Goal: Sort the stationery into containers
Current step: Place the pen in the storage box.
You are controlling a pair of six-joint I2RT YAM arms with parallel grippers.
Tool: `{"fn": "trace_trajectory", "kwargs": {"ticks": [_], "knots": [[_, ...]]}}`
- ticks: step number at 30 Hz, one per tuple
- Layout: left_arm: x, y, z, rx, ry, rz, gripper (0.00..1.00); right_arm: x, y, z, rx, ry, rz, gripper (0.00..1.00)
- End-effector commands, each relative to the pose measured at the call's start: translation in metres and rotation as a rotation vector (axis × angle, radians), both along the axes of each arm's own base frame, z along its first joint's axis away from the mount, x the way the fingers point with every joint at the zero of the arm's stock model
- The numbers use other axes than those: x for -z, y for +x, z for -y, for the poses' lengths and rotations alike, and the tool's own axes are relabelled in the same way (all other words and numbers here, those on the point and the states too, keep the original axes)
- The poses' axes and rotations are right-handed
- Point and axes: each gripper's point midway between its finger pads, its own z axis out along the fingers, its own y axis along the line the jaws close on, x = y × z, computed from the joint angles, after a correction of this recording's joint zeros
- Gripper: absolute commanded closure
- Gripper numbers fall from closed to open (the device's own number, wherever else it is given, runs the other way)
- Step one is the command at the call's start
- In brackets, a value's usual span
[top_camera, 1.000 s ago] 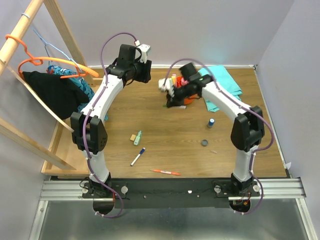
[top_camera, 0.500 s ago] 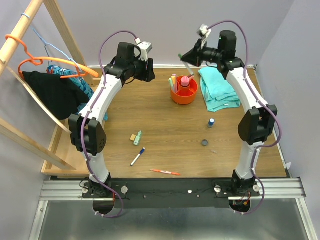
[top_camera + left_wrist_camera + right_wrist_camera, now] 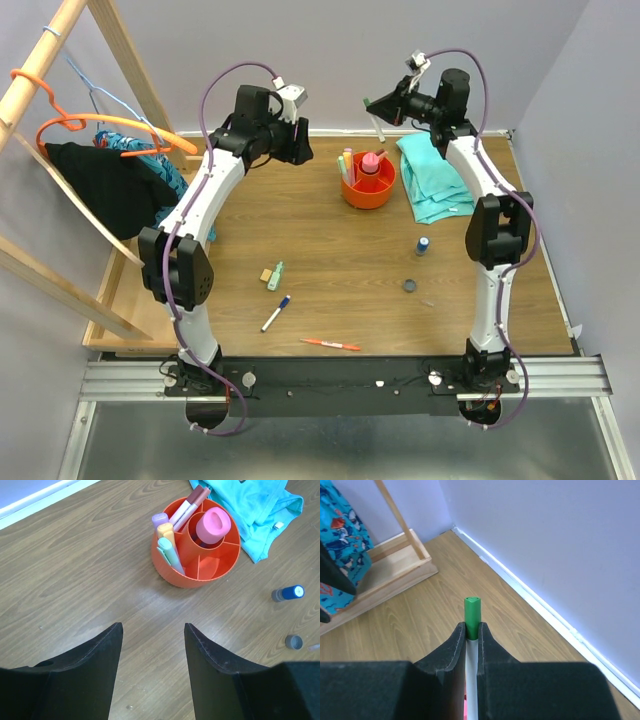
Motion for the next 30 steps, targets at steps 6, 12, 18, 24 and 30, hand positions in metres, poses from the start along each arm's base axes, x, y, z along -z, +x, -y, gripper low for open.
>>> {"fn": "trace_trajectory", "kwargs": {"ticks": [6,12,18,24,30], "knots": [[0.008,0.007,0.005,0.045,0.007,0.004,0.38,0.018,0.043,0.012,0.060,0.087,0.021,0.91],[0.001,0.023,0.022,0.101,-0.046,0.025,0.38,0.027,0.049,0.009,0.054,0.121,0.018,0.91],[-0.009,0.051,0.031,0.097,-0.074,0.078,0.37,0.037,0.053,0.011,0.070,0.103,0.045,0.90],[-0.010,0.053,0.032,0.113,-0.069,0.100,0.37,0.049,0.056,0.014,0.085,0.084,0.085,0.90],[-0.015,0.069,0.029,0.121,-0.132,0.141,0.37,0.067,0.059,0.014,0.083,0.091,0.061,0.90]]}}
